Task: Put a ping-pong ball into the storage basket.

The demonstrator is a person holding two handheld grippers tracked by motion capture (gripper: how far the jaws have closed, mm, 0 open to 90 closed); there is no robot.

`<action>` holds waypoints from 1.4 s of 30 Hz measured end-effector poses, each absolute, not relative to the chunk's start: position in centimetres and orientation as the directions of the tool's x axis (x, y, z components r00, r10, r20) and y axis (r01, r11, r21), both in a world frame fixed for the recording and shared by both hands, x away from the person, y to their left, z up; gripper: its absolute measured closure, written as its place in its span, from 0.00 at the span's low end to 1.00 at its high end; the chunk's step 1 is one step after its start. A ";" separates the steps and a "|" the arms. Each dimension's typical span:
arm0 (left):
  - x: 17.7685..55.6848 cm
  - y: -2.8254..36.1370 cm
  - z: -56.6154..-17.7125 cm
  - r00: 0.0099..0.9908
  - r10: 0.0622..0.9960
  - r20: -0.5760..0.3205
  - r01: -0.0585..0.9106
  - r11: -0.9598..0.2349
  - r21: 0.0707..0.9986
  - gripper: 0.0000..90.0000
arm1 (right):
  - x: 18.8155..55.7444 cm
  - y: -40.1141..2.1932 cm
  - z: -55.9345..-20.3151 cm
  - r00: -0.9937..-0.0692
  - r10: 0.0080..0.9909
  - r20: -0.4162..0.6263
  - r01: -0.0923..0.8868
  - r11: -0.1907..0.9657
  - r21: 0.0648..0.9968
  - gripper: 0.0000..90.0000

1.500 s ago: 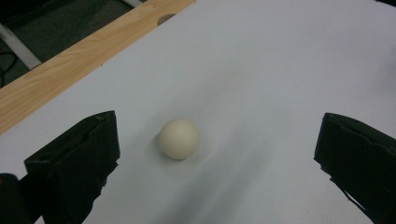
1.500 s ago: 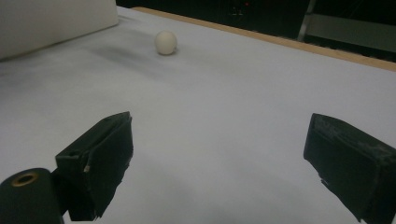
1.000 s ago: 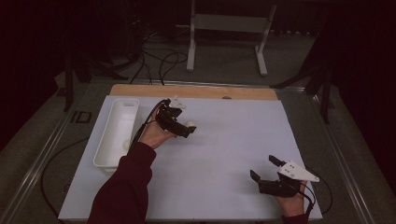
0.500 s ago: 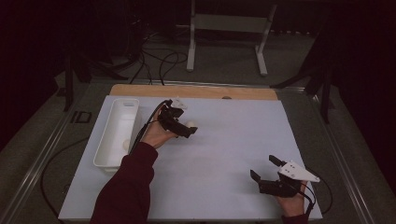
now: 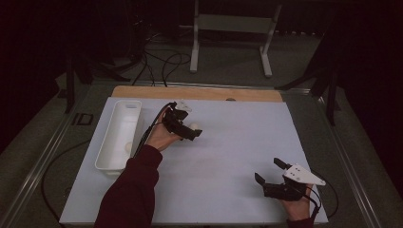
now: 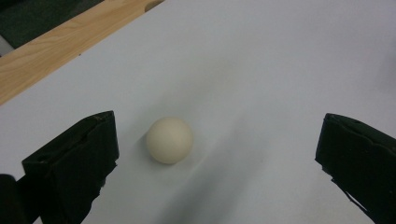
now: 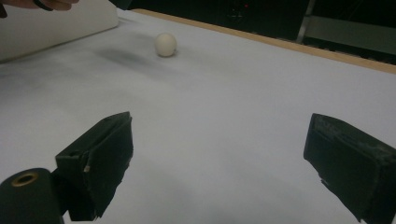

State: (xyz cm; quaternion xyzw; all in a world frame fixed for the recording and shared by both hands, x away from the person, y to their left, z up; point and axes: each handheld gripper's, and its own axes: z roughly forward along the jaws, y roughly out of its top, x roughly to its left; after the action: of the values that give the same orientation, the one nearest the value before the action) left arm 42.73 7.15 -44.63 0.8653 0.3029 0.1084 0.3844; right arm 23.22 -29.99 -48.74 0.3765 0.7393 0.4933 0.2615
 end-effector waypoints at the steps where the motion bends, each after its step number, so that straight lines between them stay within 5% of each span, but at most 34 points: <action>1: 42.8 7.1 -44.7 0.792 0.608 -0.047 0.443 -0.520 0.730 0.00 | 23.2 -30.0 -48.7 -0.580 0.815 -0.015 0.299 0.230 0.926 0.09; 42: 45.2 5.8 -47.5 0.735 0.676 -0.038 0.521 -0.529 0.669 0.01 | 23.2 -29.9 -48.7 -0.582 0.813 -0.008 0.298 0.222 0.928 0.09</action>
State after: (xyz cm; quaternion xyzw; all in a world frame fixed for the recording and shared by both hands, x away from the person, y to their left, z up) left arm 45.20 5.82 -47.51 0.8670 0.3454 0.1138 0.3407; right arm 23.17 -29.94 -48.70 0.3766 0.7375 0.4971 0.2592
